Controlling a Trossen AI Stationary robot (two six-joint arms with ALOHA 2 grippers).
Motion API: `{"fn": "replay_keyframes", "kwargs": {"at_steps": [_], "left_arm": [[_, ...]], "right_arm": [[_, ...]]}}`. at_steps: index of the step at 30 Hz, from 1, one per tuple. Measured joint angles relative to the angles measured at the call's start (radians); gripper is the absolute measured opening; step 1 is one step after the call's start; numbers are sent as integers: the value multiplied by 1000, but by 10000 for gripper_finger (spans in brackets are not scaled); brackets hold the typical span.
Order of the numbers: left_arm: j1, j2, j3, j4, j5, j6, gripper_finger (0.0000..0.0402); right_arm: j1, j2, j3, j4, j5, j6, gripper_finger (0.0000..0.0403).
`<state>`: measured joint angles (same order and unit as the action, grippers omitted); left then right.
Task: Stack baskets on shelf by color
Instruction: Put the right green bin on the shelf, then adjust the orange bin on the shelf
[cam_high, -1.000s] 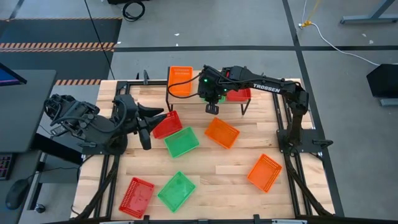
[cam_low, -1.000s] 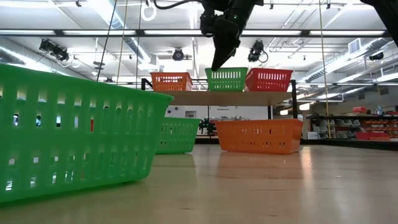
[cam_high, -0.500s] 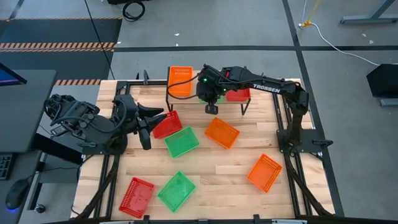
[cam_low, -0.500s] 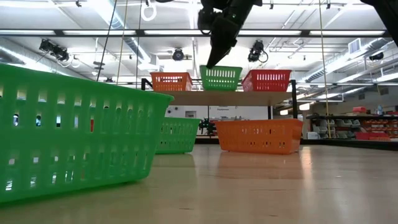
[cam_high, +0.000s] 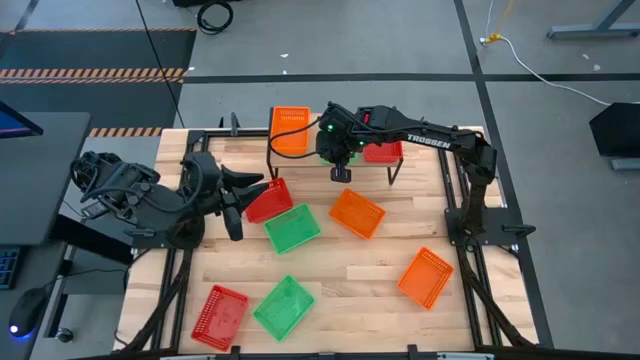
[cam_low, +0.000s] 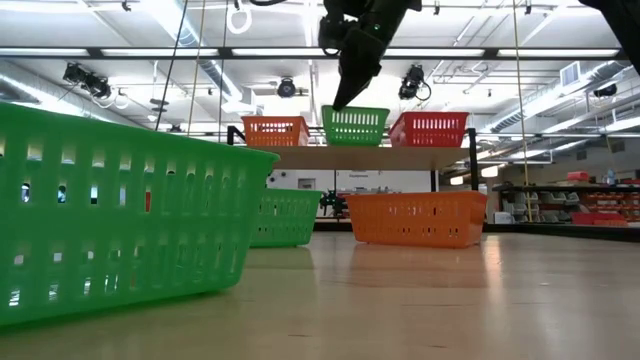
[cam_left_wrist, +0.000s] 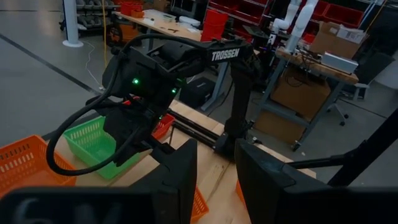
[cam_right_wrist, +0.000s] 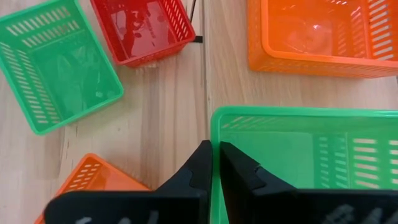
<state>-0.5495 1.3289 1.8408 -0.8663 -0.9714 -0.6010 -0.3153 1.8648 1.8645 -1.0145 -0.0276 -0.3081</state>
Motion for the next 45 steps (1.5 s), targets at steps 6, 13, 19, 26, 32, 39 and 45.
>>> {"fn": "replay_keyframes", "kwargs": {"at_steps": [6, 13, 19, 26, 32, 39, 45], "left_arm": [[0, 0, 0, 1, 0, 0, 117], [0, 0, 0, 1, 0, -12, 117], [0, 0, 0, 1, 0, -12, 117], [1, 0, 0, -54, 0, 10, 117], [82, 0, 0, -289, 80, -27, 117], [306, 0, 0, -399, 288, 150, 131], [569, 18, 0, -405, 551, 432, 173]], "right_arm": [[1, 0, 0, 0, 0, -2, 32], [1, 0, 0, 0, 0, -6, 49], [4, 0, 0, 0, 8, -2, 75], [23, -1, 9, -4, 47, -2, 107], [43, -6, 174, -84, 84, 2, 123], [67, -9, 458, -275, 98, 98, 137], [106, -83, 449, -338, 62, 215, 142]]}}
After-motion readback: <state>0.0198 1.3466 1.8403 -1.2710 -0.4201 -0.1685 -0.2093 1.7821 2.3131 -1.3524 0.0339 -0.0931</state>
